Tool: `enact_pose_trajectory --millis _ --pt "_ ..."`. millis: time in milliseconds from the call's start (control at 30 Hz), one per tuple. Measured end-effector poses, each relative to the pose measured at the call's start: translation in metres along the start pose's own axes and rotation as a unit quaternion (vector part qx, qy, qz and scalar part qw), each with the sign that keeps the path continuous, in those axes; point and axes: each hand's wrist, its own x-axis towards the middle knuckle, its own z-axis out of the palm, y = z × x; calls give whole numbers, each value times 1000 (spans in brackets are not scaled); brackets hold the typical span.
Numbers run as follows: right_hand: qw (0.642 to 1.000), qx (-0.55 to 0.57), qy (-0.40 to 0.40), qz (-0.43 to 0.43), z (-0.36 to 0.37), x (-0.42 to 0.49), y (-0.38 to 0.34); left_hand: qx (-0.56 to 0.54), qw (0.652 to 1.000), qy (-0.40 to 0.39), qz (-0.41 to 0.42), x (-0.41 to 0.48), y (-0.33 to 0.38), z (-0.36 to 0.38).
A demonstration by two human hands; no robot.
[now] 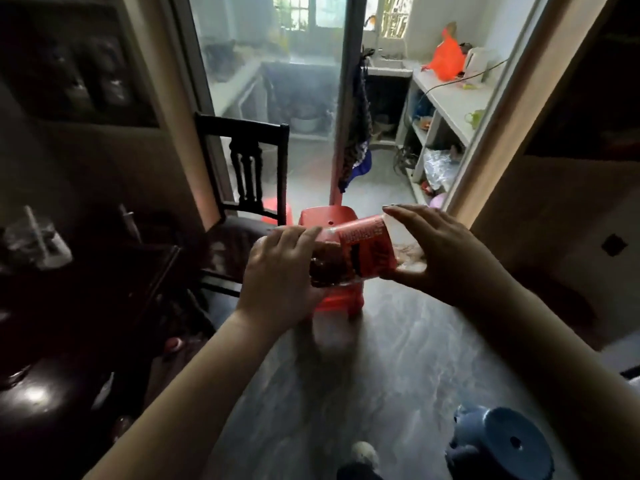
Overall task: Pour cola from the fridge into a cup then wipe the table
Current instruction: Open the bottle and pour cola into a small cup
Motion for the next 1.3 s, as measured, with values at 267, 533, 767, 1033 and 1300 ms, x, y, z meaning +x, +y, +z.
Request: enact_pose_trajectory --millis 267,533,767,1033,1300 --pt "992 56 6 -115 35 91 19 15 987 21 -158 21 -28 11" --pt "960 92 -75 -254 75 158 20 39 949 20 -314 13 -40 31" --pt "920 135 -115 -348 115 196 -20 84 903 31 -420 -20 -62 30" --pt "887 154 -101 -424 165 243 -95 87 847 61 -520 -54 -118 22" --pt "859 139 -123 -478 219 311 -191 62 823 99 -556 -74 -219 10"
